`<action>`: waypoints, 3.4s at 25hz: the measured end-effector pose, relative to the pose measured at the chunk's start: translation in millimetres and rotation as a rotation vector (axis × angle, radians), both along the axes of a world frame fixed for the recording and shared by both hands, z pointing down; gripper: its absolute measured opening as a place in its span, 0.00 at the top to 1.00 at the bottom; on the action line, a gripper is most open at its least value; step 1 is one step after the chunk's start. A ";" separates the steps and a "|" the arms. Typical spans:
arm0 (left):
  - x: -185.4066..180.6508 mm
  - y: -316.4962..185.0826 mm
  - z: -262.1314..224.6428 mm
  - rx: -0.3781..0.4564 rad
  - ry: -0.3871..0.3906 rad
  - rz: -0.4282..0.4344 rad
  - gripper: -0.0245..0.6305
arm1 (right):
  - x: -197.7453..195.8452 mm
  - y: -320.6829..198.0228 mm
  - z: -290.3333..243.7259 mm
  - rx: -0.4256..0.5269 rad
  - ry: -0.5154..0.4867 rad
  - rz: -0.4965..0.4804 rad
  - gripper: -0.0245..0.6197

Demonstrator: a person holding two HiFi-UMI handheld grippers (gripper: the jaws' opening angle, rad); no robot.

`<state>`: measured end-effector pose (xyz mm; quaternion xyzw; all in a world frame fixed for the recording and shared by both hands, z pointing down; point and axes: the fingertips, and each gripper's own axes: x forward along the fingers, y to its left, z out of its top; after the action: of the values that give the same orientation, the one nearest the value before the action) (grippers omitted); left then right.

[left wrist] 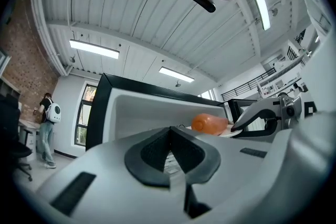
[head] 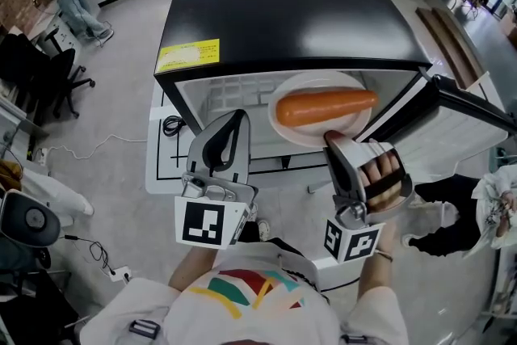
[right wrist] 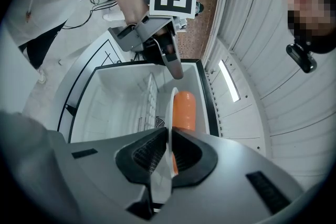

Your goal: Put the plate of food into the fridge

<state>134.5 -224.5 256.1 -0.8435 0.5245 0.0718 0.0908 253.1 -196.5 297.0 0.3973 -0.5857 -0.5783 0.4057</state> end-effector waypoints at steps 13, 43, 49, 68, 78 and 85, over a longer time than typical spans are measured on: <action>2.1 -20.1 -1.8 0.014 0.033 0.052 0.95 | -8.1 -27.4 0.4 -0.015 0.015 0.017 0.92; 13.5 -67.4 19.7 -0.054 0.047 0.107 0.95 | -35.7 -110.8 22.9 -0.219 0.062 -0.012 0.91; 12.9 -66.1 20.3 -0.064 0.054 0.117 0.95 | -39.0 -121.0 32.0 -0.304 0.075 0.002 0.91; 3.9 -63.2 21.9 -0.057 0.058 0.089 0.95 | -35.7 -128.8 37.0 -0.687 -0.122 -0.010 0.90; 9.7 -62.9 21.3 -0.058 0.065 0.102 0.95 | -35.1 -121.1 50.0 -0.962 -0.300 0.030 0.88; 10.6 -63.4 17.8 -0.051 0.071 0.104 0.95 | -48.7 -115.5 7.0 -0.930 -0.581 -0.156 0.77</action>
<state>145.1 -287.9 274.0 -0.8685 0.4846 0.0930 0.0465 204.4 -312.0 304.0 0.2751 -0.8948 -0.1538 0.3162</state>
